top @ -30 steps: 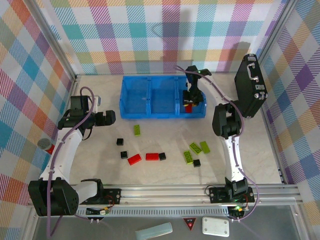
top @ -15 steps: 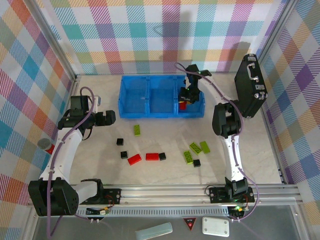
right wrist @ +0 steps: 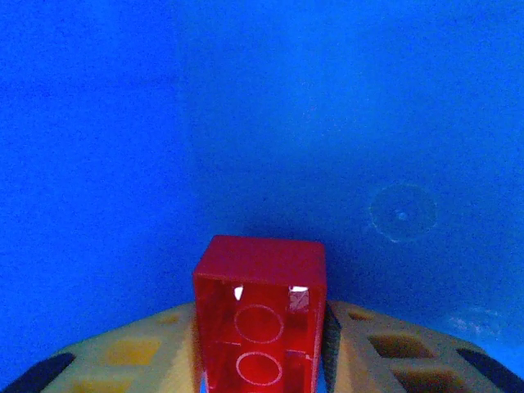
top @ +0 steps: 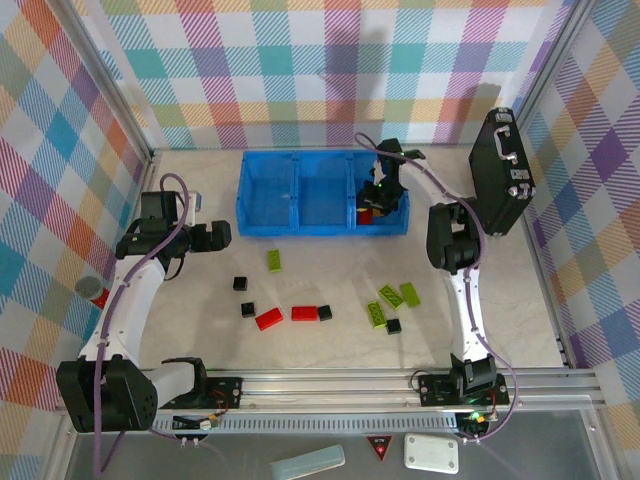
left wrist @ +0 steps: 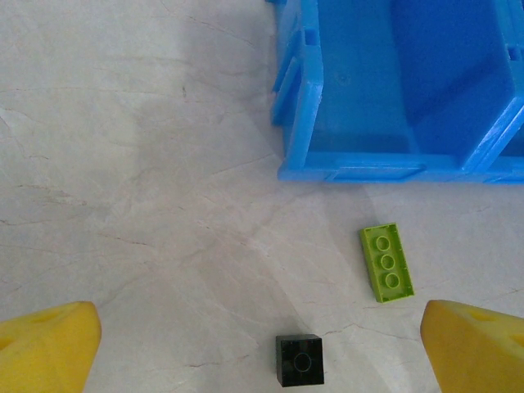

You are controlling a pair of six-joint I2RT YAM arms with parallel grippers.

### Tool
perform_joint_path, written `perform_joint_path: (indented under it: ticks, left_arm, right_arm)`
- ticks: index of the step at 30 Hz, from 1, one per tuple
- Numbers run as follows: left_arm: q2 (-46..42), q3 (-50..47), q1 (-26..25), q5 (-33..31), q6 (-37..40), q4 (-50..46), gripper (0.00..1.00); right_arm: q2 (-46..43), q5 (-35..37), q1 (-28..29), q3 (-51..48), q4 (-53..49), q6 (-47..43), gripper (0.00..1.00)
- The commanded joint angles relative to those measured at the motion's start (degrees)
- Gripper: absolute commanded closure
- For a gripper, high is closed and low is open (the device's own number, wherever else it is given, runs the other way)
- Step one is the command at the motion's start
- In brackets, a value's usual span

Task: Sort the legos into containers by color
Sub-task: Place the lego in the container.

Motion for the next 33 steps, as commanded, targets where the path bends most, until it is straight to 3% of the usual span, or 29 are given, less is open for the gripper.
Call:
perform_joint_path:
  ticks: [1, 8, 22, 33]
  left_arm:
    - [0.2, -0.4, 0.8, 0.3, 0.9, -0.7, 0.00]
    - [0.6, -0.3, 0.8, 0.5, 0.9, -0.8, 0.00]
    - [0.8, -0.1, 0.9, 0.0, 1.0, -0.8, 0.00]
    - [1.4, 0.2, 0.9, -0.1, 1.1, -0.8, 0.00]
  right_arm:
    - [-0.4, -1.6, 0.1, -1.0, 0.5, 0.7, 0.56]
    - [-3.3, -0.8, 0.1, -2.1, -0.2, 0.4, 0.51]
    - [-12.7, 2.4, 0.3, -7.6, -3.8, -2.7, 0.50]
    - [-27.2, 15.9, 6.0, -24.7, -7.0, -5.9, 0.50]
